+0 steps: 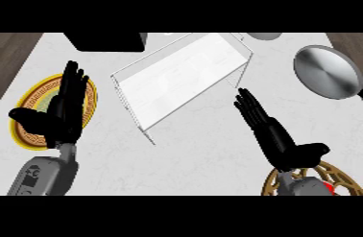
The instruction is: Pick the cupcake from the placemat and place it in the tiered shelf
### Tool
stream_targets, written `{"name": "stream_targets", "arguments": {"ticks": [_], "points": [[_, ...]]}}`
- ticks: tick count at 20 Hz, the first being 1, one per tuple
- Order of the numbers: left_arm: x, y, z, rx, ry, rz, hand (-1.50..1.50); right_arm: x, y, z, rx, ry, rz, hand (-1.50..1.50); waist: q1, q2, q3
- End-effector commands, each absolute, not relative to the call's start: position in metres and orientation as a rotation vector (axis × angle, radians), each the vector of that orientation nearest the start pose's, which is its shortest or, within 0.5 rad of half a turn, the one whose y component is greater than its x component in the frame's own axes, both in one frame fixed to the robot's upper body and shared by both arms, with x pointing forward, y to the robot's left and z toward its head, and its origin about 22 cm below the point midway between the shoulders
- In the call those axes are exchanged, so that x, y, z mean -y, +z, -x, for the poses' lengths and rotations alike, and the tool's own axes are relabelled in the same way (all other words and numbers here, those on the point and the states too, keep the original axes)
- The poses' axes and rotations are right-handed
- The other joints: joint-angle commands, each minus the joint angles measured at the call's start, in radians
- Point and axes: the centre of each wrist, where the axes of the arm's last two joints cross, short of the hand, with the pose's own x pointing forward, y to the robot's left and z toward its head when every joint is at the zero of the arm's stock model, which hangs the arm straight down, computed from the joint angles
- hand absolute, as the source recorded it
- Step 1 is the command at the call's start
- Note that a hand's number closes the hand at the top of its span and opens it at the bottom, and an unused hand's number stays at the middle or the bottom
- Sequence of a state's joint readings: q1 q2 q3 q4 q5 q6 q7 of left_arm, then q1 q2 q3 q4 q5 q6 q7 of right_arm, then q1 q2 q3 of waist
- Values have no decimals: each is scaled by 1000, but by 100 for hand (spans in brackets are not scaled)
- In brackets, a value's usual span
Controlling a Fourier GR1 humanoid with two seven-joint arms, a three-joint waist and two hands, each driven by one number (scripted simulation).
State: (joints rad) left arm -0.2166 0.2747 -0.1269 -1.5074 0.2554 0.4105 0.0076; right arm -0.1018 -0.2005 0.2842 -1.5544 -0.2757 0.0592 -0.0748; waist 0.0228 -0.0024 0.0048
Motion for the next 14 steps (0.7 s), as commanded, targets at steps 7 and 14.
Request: {"name": "stream_targets", "arguments": {"ticks": [7,14], "points": [[-283,-10,-246,1365,-54,-283,0,428,29,-181,1387,233,730,-150,-223,19,-19],[-273,-37,-217,1296,-220,-166,0,488,1,-81,1680,-220,470,-150,-86,-6,-1]]}}
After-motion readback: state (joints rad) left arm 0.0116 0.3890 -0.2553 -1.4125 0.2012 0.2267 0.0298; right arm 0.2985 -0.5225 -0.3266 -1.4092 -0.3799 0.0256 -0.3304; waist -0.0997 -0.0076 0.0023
